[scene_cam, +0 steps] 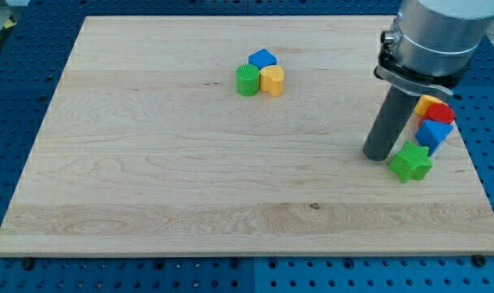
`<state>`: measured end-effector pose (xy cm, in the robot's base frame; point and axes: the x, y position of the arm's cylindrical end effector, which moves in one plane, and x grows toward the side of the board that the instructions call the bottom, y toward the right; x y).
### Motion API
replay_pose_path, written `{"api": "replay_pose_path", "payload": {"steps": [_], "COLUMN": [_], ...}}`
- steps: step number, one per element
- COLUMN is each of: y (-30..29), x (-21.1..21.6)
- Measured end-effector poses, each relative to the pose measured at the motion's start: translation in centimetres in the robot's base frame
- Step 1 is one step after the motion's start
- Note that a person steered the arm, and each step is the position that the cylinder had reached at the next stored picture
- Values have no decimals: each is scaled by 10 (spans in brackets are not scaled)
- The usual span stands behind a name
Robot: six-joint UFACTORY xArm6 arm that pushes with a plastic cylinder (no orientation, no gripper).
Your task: Push the green star in the bottom of the blue triangle
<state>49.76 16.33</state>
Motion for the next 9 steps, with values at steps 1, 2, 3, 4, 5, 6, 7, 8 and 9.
{"api": "replay_pose_path", "payload": {"steps": [1,2,3,4,5,6,7,8,9], "y": [-5,9,28,31,28,27,36,50,50], "x": [17,41,38,37,24,15,15,15,16]}}
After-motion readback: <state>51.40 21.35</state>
